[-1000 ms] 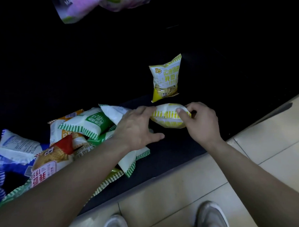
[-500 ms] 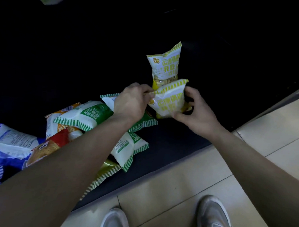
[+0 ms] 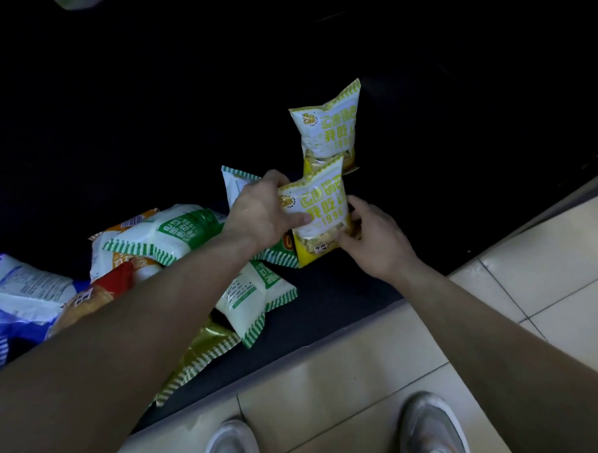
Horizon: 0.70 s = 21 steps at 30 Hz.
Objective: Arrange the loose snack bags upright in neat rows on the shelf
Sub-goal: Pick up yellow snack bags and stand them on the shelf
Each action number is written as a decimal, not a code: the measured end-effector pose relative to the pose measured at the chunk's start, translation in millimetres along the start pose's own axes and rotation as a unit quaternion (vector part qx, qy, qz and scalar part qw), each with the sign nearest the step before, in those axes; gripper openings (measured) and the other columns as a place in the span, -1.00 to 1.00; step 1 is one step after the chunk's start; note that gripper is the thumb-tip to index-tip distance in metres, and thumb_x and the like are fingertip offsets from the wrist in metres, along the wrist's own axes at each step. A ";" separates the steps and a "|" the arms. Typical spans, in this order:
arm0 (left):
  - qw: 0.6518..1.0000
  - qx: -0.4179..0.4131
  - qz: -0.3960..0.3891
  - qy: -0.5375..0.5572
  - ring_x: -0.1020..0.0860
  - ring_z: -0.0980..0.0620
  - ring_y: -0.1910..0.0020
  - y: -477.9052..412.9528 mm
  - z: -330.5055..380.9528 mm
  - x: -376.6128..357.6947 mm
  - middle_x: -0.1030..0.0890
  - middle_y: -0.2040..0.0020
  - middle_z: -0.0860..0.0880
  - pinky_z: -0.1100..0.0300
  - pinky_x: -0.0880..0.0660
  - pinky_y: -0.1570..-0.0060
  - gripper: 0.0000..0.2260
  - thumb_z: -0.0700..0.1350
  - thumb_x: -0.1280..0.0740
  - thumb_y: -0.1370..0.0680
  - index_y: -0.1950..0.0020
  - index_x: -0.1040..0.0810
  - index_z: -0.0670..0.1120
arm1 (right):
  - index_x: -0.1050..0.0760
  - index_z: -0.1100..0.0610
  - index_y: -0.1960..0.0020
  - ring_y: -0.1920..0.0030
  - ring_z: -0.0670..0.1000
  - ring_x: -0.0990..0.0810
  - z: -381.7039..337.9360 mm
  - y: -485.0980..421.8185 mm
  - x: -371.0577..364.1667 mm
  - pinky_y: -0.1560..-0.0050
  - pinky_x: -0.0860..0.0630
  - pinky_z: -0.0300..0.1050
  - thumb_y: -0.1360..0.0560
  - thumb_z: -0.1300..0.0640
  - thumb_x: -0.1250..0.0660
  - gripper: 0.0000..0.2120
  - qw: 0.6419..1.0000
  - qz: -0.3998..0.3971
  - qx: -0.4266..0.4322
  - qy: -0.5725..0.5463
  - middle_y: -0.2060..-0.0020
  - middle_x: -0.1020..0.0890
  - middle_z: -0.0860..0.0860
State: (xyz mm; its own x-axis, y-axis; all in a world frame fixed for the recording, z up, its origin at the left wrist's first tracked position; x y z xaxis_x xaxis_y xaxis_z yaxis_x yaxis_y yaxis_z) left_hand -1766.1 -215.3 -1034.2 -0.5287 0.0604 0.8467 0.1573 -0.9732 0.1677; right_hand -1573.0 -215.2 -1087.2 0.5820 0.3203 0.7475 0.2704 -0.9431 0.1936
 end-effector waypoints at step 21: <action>0.994 -0.059 0.083 -0.031 -0.50 -0.15 -0.23 -76.1 73.3 -20.3 -0.45 -0.30 -0.07 0.01 -0.48 -0.14 -0.42 0.05 -0.50 -0.44 -0.41 -0.40 0.05 | -0.27 0.02 -0.48 -0.34 0.17 -0.41 30.4 20.9 1.8 -0.27 -0.44 0.12 -0.56 -0.07 -0.27 -0.46 0.990 -0.007 -0.084 0.110 -0.36 -0.37 0.08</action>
State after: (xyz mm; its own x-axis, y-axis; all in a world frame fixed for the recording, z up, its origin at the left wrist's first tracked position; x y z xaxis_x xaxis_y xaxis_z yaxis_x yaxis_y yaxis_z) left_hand -1706.2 -126.2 -1027.1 -0.4509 -0.0924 0.8878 0.1372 -0.9900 -0.0334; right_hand -1543.0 -231.6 -1101.1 0.3921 0.3245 0.8608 0.1351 -0.9459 0.2951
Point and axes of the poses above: each hand's wrist, its own y-axis away from the middle knuckle, its own x-axis out of the back of the hand, z = x × y, the point moved 8 cm from there along -y, towards the middle knuckle
